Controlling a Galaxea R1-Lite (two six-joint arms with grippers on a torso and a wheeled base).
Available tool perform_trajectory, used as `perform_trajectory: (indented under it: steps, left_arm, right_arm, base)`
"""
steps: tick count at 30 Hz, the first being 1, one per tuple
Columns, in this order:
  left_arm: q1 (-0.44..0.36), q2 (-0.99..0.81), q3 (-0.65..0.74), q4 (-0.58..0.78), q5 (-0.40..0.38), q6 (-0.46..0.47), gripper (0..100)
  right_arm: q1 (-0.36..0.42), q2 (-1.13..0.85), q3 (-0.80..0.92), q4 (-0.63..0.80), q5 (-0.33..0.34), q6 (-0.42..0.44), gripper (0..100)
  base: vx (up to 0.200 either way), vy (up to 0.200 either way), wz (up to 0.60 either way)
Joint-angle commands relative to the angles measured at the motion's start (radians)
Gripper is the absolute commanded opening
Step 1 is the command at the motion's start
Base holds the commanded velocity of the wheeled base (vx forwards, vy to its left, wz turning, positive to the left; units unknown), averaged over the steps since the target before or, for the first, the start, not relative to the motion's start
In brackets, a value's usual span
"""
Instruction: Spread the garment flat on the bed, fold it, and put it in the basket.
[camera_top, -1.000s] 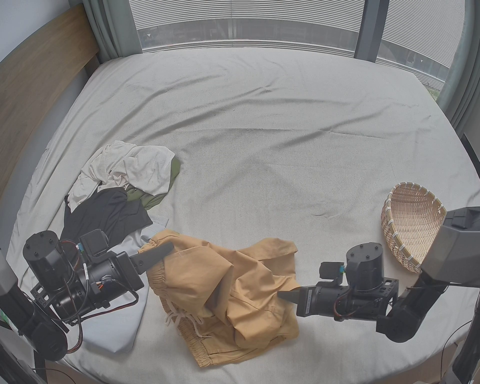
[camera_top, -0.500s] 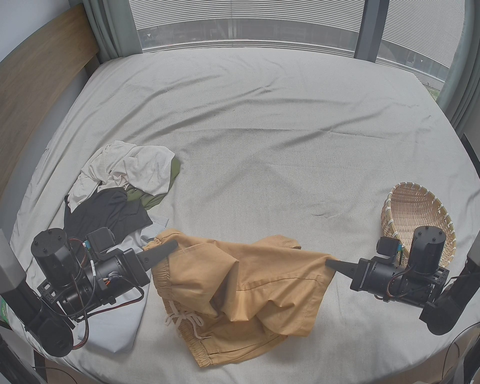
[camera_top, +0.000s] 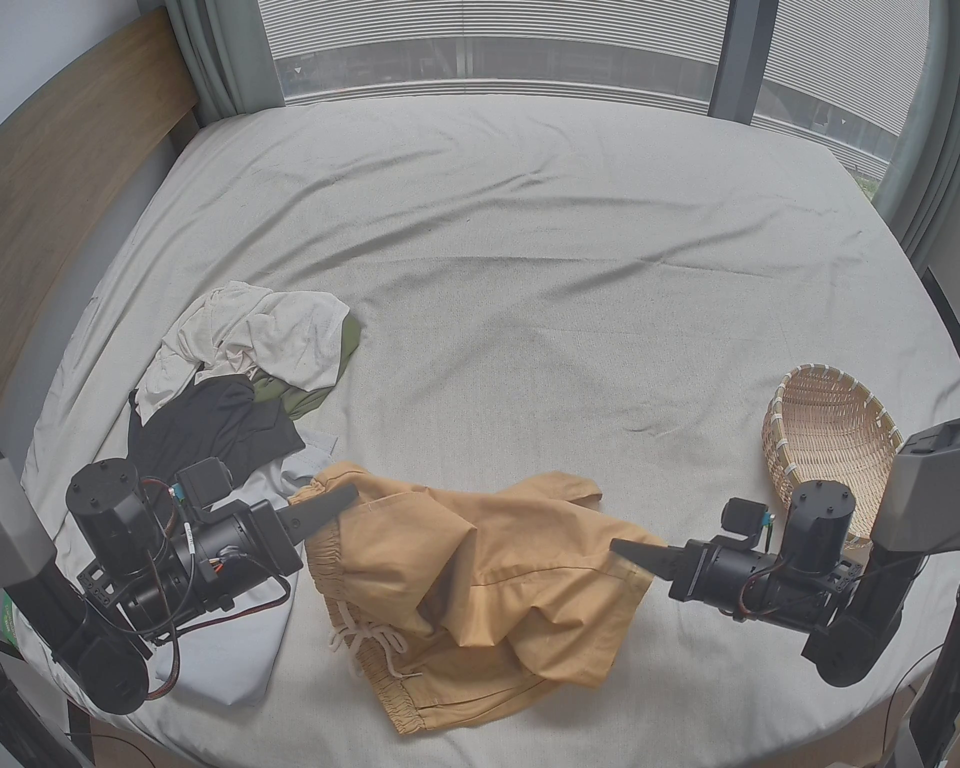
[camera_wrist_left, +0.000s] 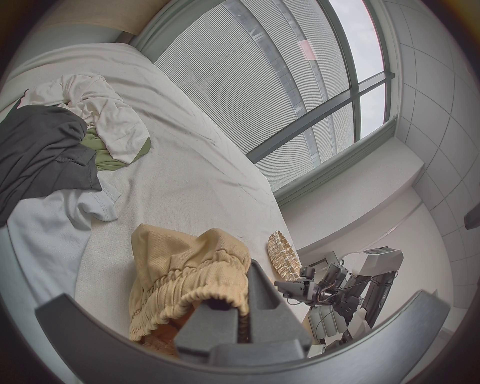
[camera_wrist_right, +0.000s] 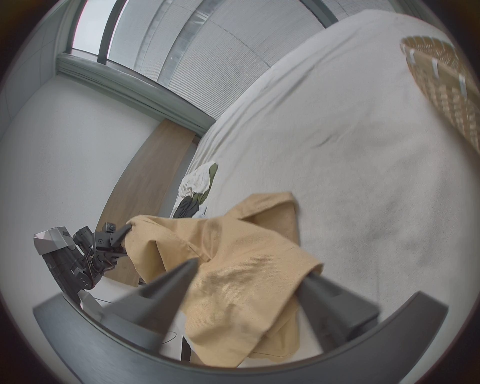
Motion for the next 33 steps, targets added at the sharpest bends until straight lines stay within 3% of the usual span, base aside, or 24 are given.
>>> perform_trajectory:
  steps: [1, 16, 26, 33]
  left_arm:
    - [0.0, 0.0, -0.001, -0.001, 0.0, 0.0, 0]
    - [0.003, 0.0, -0.005, -0.001, 0.0, 0.0, 0]
    - [0.003, 0.003, -0.006, -0.001, 0.001, 0.0, 0]
    - [0.003, 0.017, -0.009, -0.001, 0.001, 0.0, 0]
  right_arm:
    - [0.023, 0.046, -0.014, -0.001, -0.001, 0.005, 100]
    - [0.135, 0.036, 0.011, -0.001, -0.002, 0.076, 100]
    - [0.158, -0.028, -0.001, -0.004, -0.001, 0.093, 100]
    - [0.181, -0.128, -0.006, -0.002, 0.003, 0.171, 100]
  base:
    - [0.0, 0.0, 0.0]
    - [0.0, 0.0, 0.0]
    - [0.0, 0.0, 0.0]
    - [0.0, 0.0, 0.0]
